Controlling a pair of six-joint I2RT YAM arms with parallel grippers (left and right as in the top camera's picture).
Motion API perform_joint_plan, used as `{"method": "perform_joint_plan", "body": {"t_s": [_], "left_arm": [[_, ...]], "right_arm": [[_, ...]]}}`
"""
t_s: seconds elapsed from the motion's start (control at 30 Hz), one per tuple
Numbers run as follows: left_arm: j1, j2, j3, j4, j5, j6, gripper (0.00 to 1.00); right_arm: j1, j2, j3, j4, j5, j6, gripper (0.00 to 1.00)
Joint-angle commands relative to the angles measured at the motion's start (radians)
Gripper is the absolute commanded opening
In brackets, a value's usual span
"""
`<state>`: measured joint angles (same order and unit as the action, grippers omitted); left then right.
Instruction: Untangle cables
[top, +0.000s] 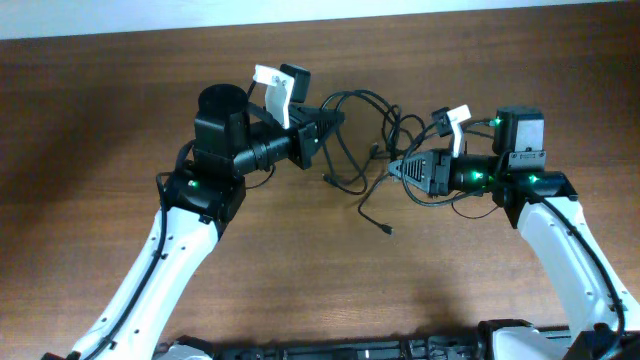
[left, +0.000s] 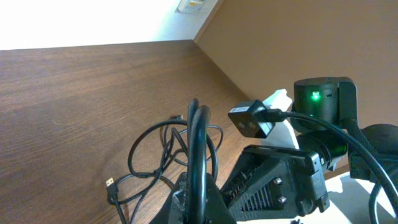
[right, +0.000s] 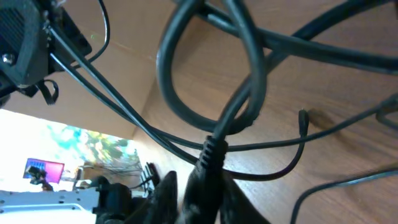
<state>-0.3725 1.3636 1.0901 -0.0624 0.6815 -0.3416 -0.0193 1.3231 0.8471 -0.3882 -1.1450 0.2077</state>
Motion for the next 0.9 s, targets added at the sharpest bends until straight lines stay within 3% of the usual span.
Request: {"method": "perform_joint_plan", "body": {"t_s": [0.0, 0.07, 0.23, 0.33, 0.5, 0.77, 0.83, 0.87], "left_arm": [[0.002, -0.004, 0.008, 0.009, 0.011, -0.013, 0.00], [0.002, -0.004, 0.008, 0.008, 0.013, 0.010, 0.00], [0.000, -0.004, 0.008, -0.029, 0.122, 0.188, 0.00], [0.000, -0.004, 0.008, -0.033, 0.280, 0.304, 0.00], [0.000, -0.004, 0.008, -0.040, 0.394, 0.317, 0.00], [-0.060, -0.004, 0.008, -0.066, 0.369, 0.317, 0.00], [-0.084, -0.004, 0.008, -0.066, 0.339, 0.317, 0.00], [-0.090, -0.004, 0.008, -0.066, 0.339, 0.317, 0.00]], "right_arm": [[0.007, -0.007, 0.005, 0.003, -0.002, -0.006, 0.11], [0.007, -0.007, 0.005, 0.020, -0.003, 0.048, 0.04], [0.007, -0.007, 0.005, 0.225, -0.025, 0.267, 0.04], [0.007, -0.007, 0.005, 0.312, -0.019, 0.319, 0.04], [0.007, -0.007, 0.005, 0.319, 0.087, 0.364, 0.04], [0.007, -0.008, 0.005, 0.475, 0.180, 0.590, 0.05], [0.007, -0.007, 0.005, 0.475, 0.184, 0.619, 0.22], [0.007, -0.007, 0.005, 0.475, 0.185, 0.638, 0.39]]}}
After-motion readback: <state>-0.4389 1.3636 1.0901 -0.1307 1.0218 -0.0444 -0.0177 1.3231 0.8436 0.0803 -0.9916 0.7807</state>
